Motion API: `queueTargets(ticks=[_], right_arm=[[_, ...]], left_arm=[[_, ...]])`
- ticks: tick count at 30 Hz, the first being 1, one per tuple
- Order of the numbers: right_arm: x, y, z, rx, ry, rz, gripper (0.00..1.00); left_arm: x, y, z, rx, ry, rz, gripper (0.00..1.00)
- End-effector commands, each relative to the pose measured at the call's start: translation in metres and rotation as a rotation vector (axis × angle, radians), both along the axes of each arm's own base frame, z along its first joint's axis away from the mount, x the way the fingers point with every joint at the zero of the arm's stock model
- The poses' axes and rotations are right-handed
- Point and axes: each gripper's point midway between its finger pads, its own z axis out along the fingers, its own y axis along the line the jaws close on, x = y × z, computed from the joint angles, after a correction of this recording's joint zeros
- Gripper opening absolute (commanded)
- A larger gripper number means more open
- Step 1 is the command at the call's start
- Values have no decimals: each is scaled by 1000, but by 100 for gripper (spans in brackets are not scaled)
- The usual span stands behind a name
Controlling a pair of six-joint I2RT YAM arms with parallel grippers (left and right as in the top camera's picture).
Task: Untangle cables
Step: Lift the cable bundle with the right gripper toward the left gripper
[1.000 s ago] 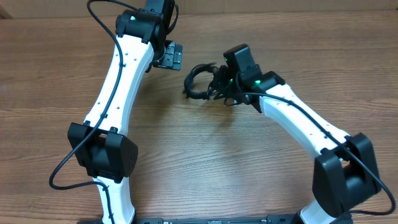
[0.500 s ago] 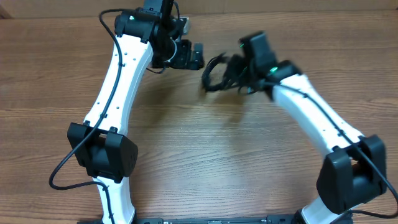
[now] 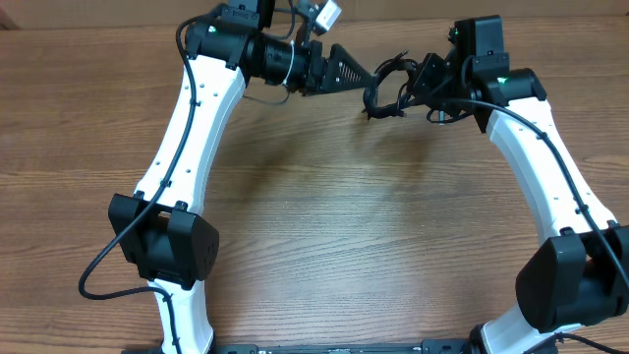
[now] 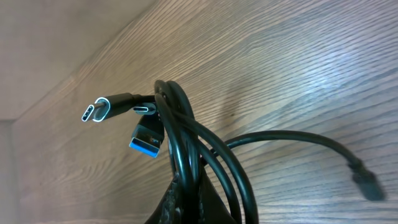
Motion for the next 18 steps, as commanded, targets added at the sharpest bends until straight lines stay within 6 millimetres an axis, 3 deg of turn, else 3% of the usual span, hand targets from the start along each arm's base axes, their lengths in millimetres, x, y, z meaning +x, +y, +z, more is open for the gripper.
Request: queueTargets(ticks=[1, 6, 12, 18], right_arm=[[2, 11, 39, 39, -102, 53, 4], [3, 12, 67, 57, -162, 62, 4], [-4, 12, 115, 67, -253, 92, 4], [-8, 11, 138, 70, -289, 92, 4]], left_arm=[[-14, -8, 27, -78, 27, -40, 76], [10, -1, -9, 136, -4, 124, 80], [11, -1, -11, 148, -11, 132, 86], [12, -4, -13, 165, -22, 139, 85]])
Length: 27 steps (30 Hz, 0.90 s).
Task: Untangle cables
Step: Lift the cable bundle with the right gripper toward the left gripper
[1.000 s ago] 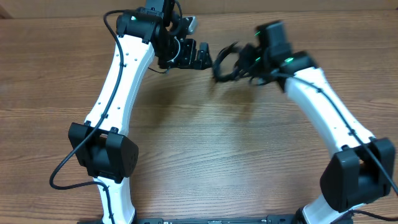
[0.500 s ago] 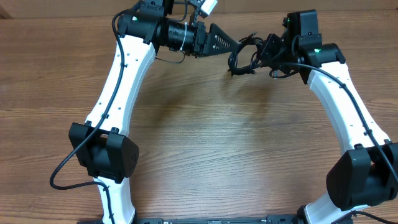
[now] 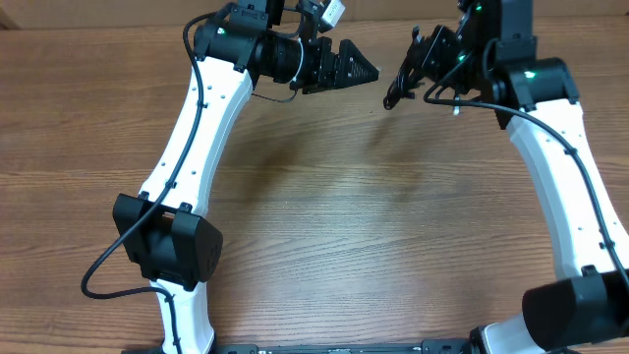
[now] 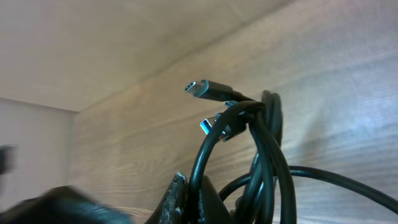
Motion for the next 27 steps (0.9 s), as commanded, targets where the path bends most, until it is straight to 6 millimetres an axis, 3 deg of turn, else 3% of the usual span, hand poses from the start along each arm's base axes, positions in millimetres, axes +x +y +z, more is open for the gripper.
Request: queueTargets(ticks=[1, 10, 16, 27], right_arm=[[-6, -2, 42, 14, -99, 10, 4], [-9, -2, 38, -3, -86, 23, 4], [-9, -2, 39, -3, -88, 23, 4], [-14, -1, 43, -11, -100, 46, 4]], left_arm=[[-7, -4, 11, 10, -35, 0, 85], [-7, -26, 22, -26, -109, -33, 86], [-5, -32, 17, 17, -130, -10, 64], [1, -36, 4, 111, -158, 52, 64]])
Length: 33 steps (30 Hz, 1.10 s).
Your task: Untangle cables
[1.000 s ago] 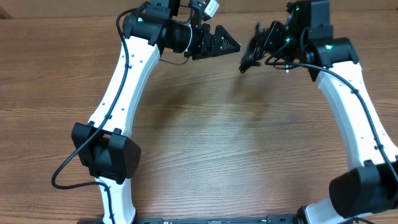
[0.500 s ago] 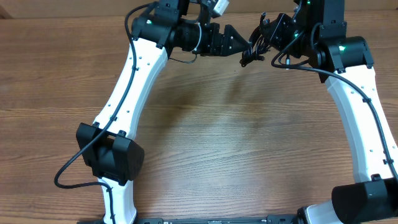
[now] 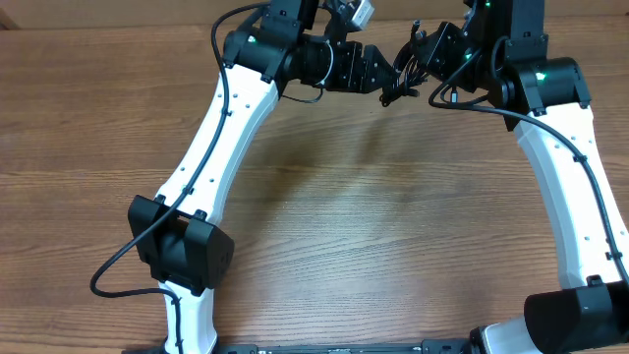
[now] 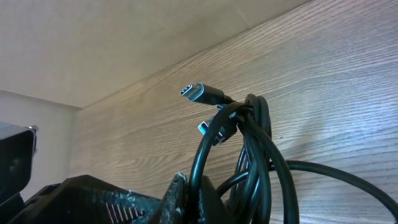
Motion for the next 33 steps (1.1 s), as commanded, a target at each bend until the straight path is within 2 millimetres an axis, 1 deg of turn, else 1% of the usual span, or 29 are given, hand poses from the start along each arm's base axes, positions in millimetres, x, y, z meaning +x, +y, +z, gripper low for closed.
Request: queueTargets(ticks=[1, 2, 4, 7, 11, 18, 20, 22, 24, 31, 32, 33], right_arm=[[-7, 1, 31, 8, -78, 24, 4], [-8, 1, 32, 8, -79, 24, 4], [-8, 1, 31, 8, -77, 24, 4], [-10, 1, 31, 6, -72, 28, 4], [-11, 1, 29, 3, -66, 30, 4], [-11, 1, 29, 3, -66, 30, 4], [-11, 1, 29, 3, -66, 30, 4], [-11, 1, 29, 4, -66, 30, 4], [-11, 1, 29, 3, -65, 30, 4], [-13, 0, 27, 2, -55, 30, 4], [-13, 0, 27, 1, -53, 30, 4], [-13, 0, 27, 2, -52, 30, 4]], left_arm=[[-3, -2, 9, 33, -43, 32, 64], [-2, -3, 8, 41, -48, 36, 62], [-3, -6, 9, 39, -56, 31, 56], [-4, -12, 12, 28, -69, 26, 59], [-2, -16, 16, 5, -62, 43, 59], [-3, -20, 18, -8, -46, 48, 55], [-4, -22, 19, -9, -49, 45, 51], [-5, -25, 20, -11, -56, 40, 52], [-7, -30, 22, -19, -70, 30, 57], [-9, -36, 22, -13, -85, 29, 57], [-9, -36, 22, -13, -85, 28, 50], [-9, -36, 22, -13, -85, 28, 39]])
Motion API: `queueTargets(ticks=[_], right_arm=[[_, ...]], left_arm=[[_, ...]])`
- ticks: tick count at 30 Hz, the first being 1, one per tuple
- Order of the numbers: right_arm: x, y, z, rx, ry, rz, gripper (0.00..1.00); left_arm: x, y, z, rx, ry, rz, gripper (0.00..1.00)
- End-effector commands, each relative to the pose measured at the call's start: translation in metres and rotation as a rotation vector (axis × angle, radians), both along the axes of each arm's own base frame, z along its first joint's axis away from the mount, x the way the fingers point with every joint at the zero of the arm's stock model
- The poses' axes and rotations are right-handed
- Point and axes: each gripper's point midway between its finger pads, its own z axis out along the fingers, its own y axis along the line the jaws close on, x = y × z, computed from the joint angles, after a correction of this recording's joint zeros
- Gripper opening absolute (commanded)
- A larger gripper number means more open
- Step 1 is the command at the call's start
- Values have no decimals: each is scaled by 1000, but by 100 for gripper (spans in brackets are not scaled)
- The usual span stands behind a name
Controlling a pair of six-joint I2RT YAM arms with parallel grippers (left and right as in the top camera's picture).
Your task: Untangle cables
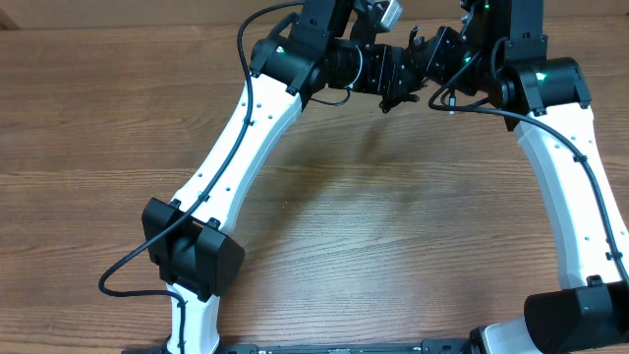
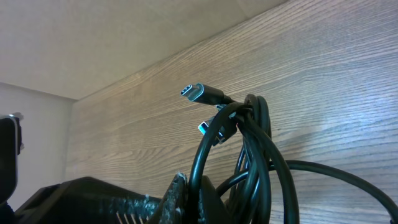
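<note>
A bundle of black cables (image 2: 252, 143) hangs above the wooden table, looped and knotted together. A silver USB-C plug (image 2: 200, 93) and a blue USB-A plug (image 2: 210, 129) stick out of its top. My right gripper (image 2: 198, 186) is shut on one loop of the bundle. In the overhead view the right gripper (image 1: 427, 61) and the bundle (image 1: 403, 92) are at the table's far edge. My left gripper (image 1: 393, 71) reaches in from the left, right against the bundle. Its dark finger (image 2: 93, 199) fills the lower left of the right wrist view. Its jaws are hidden.
The wooden table (image 1: 324, 226) spreads below both arms. Its far edge meets a pale wall (image 2: 93, 37) just behind the bundle. The left arm's own black lead (image 1: 118, 280) loops beside its base at the near left.
My left gripper has moved further right and now sits against the bundle. The right gripper and the bundle it holds have stayed where they were.
At first my right gripper held the bundle low, with the left gripper just to its left. Then the bundle was higher and further back, and the left gripper stood well apart. The left gripper was then close again, and is now at the bundle.
</note>
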Motion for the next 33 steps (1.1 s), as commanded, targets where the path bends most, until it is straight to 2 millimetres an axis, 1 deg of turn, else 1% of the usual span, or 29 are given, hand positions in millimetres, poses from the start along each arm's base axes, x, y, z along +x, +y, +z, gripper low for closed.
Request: queueTargets(ticks=[1, 2, 3, 15, 16, 17, 18, 23, 26, 27, 28, 29, 33], right_arm=[[-7, -1, 32, 11, -76, 10, 4], [-8, -1, 31, 11, -74, 10, 4], [-8, -1, 31, 10, -73, 10, 4], [-8, -1, 31, 10, -70, 10, 4], [-8, -1, 31, 10, -70, 10, 4], [-8, -1, 31, 10, -70, 10, 4], [-8, -1, 31, 10, -70, 10, 4], [-8, -1, 31, 10, -71, 10, 4], [-8, -1, 31, 10, -71, 10, 4], [-8, -1, 31, 10, -70, 10, 4], [-8, -1, 31, 10, -70, 10, 4], [-8, -1, 31, 10, -70, 10, 4], [-8, -1, 30, 10, -69, 10, 4]], left_arm=[[-5, 0, 14, -7, -25, 9, 27], [-5, 0, 14, -7, -25, 10, 8], [-5, 1, 14, -6, -24, 12, 4], [-6, -1, 13, -4, -23, 12, 5], [-6, -1, 13, -3, -23, 11, 11], [-6, -2, 12, 0, -24, 13, 22], [-6, -2, 11, 7, -25, 18, 31], [-9, -5, 5, 19, -18, 15, 29], [-9, -6, 4, 19, -18, 15, 21], [-8, -6, 4, 20, -19, 16, 16], [-8, -5, 4, 24, -20, 21, 9], [-7, -5, 3, 27, -20, 24, 5], [-7, -6, 1, 32, -16, 27, 4]])
